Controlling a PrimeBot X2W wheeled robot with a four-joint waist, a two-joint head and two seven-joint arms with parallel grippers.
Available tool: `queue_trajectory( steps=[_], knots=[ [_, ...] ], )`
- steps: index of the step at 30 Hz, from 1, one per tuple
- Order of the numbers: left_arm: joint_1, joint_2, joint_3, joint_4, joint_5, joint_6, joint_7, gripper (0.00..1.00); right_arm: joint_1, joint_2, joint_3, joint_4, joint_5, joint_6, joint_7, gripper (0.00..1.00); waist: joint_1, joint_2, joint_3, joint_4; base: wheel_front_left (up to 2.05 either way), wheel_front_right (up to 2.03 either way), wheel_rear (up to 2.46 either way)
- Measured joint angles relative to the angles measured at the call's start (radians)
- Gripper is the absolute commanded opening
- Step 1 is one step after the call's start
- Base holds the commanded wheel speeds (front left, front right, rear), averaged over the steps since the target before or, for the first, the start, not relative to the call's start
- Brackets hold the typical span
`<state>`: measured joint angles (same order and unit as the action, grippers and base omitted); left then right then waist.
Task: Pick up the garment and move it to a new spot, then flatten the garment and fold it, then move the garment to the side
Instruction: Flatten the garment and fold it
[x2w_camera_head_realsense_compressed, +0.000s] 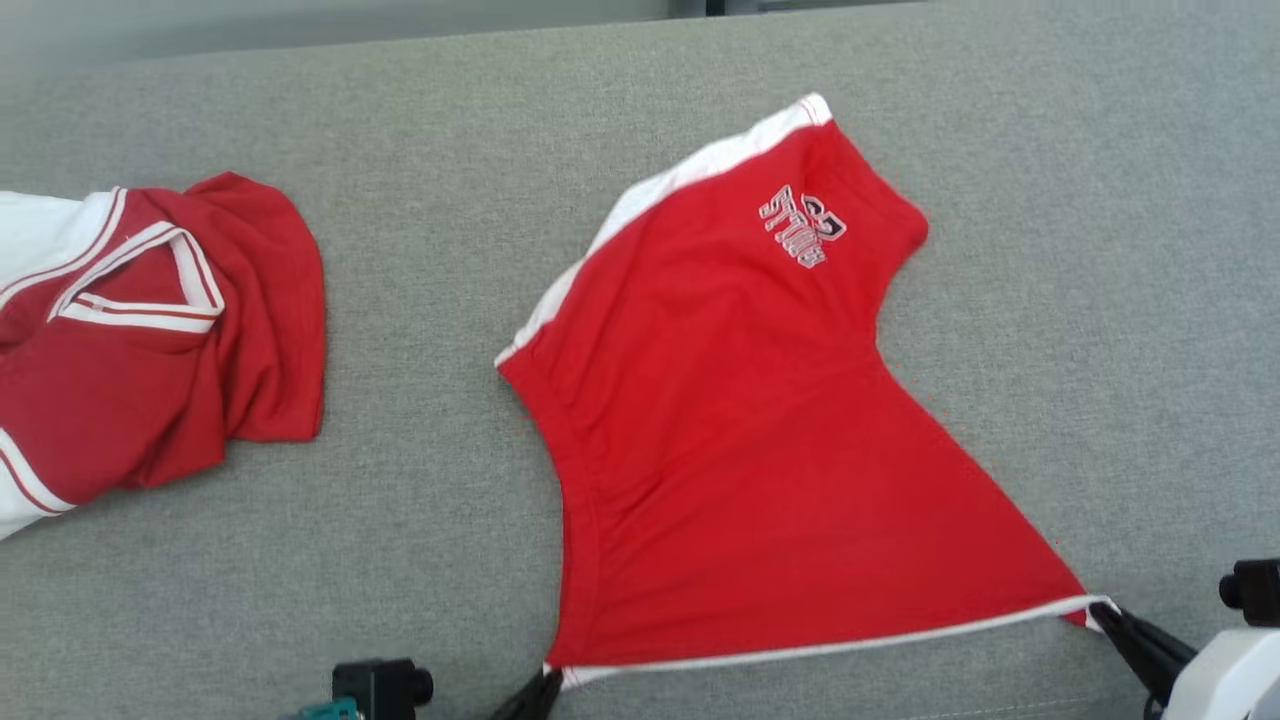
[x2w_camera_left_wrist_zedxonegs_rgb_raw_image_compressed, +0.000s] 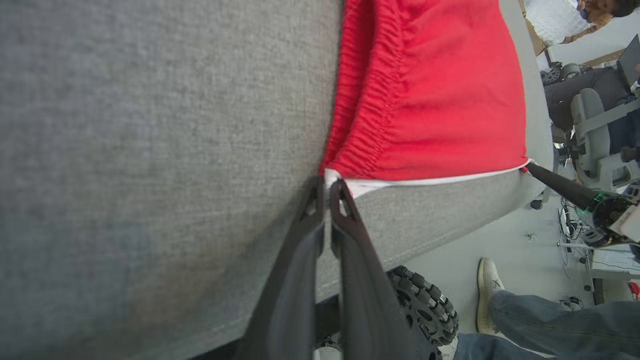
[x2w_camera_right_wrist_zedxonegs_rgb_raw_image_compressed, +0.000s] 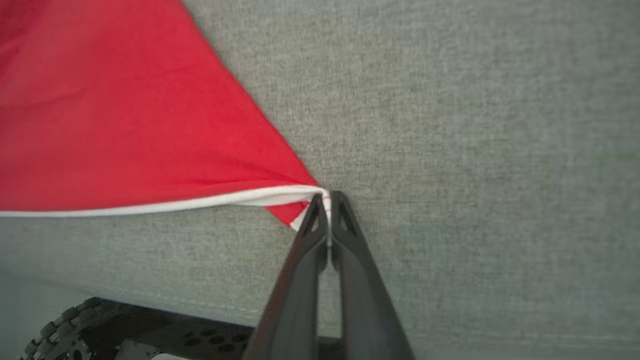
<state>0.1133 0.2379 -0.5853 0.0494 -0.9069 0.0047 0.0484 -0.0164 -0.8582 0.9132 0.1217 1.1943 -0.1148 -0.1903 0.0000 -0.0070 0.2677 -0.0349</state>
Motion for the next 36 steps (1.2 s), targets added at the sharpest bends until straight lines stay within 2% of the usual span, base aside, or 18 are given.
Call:
queue_trajectory(
  steps=[4,9,14,19,23,28,31,36],
  knots=[
    [0.063,0.009,-0.002,-0.018,-0.021,0.005,0.012,0.00,0.049,-0.031,0.021,-0.025,0.032,0.000,0.044,0.00,0.0000,0.0000,-0.036,0.008,0.00,0.00,0.00],
    [0.068,0.033,0.001,-0.051,-0.030,0.004,0.023,0.00,0.048,-0.043,0.015,-0.068,0.036,0.004,0.046,0.00,0.0000,0.0000,-0.059,0.003,0.00,0.00,0.00],
    [0.069,0.030,0.008,-0.116,-0.085,0.003,0.043,0.00,0.023,-0.085,-0.003,-0.127,0.011,0.009,0.047,0.00,0.0000,0.0000,-0.056,-0.005,0.00,0.00,0.00],
    [0.057,0.045,0.040,-0.219,-0.122,0.003,0.083,0.00,-0.107,-0.128,-0.039,-0.206,-0.051,0.026,0.070,0.00,0.0000,0.0000,-0.026,-0.008,0.00,0.00,0.00],
    [-0.022,0.086,0.058,-0.298,-0.132,0.005,0.147,0.00,-0.237,-0.153,-0.063,-0.255,-0.096,0.036,0.131,0.00,0.0000,0.0000,0.014,-0.006,0.00,0.00,0.00],
    [-0.125,0.112,0.082,-0.352,-0.142,0.027,0.212,0.00,-0.347,-0.148,-0.086,-0.274,-0.108,0.047,0.190,0.00,0.0000,0.0000,0.060,0.004,0.00,0.00,0.00],
    [-0.208,0.111,0.102,-0.357,-0.145,0.050,0.249,0.00,-0.435,-0.144,-0.116,-0.269,-0.143,0.043,0.210,0.00,0.0000,0.0000,0.095,0.018,0.00,0.00,0.00],
    [-0.342,0.085,0.132,-0.355,-0.146,0.077,0.290,0.00,-0.557,-0.099,-0.157,-0.253,-0.165,0.033,0.236,0.00,0.0000,0.0000,0.155,0.050,0.00,0.00,0.00]
  ],
)
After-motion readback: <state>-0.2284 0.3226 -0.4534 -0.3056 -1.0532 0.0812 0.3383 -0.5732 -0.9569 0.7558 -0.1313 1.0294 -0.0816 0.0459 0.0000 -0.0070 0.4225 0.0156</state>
